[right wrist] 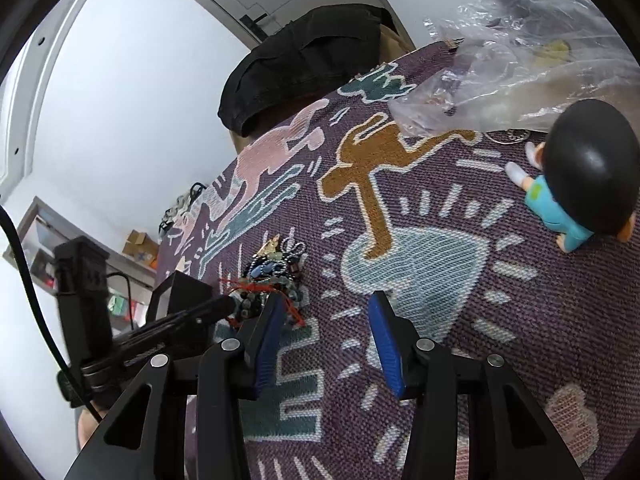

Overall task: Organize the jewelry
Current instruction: 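Lift the red-string charm with the left tool while the right tool grasps a beaded strand, then lower the red-string charm into the box and open the left tool, then lower the beaded strand into the box and open the right tool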

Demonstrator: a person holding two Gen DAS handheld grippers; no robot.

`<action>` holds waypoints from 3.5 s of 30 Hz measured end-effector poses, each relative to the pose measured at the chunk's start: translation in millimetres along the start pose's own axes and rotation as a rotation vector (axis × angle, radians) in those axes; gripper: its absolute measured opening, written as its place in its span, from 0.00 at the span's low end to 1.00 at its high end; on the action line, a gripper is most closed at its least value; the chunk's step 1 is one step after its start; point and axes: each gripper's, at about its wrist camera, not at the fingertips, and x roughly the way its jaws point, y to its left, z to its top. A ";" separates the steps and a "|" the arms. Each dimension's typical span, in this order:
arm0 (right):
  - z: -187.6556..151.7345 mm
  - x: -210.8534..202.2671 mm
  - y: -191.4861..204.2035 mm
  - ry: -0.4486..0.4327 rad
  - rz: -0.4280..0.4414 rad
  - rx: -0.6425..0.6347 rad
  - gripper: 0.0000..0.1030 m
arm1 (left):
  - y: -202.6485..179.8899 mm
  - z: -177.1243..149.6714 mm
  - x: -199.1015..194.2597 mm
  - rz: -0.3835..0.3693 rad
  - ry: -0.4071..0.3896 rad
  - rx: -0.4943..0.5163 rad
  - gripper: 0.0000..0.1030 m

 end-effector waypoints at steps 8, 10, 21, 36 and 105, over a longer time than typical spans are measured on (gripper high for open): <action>0.1 15.3 10.6 0.025 0.021 -0.013 0.42 | -0.9 8.1 -37.7 -0.028 -0.081 0.005 0.07; 0.6 19.8 14.5 0.031 0.023 -0.018 0.42 | -0.5 10.9 -50.7 -0.036 -0.108 0.005 0.07; -0.1 54.1 39.9 0.086 -0.007 -0.078 0.38 | 10.7 15.5 -100.0 -0.031 -0.208 0.001 0.07; -7.5 76.2 51.5 0.121 -0.090 -0.171 0.10 | 39.2 4.4 -103.2 -0.026 -0.213 -0.052 0.07; 9.1 15.1 116.0 0.001 0.065 -0.185 0.48 | 73.0 -21.4 -109.3 0.004 -0.229 -0.113 0.80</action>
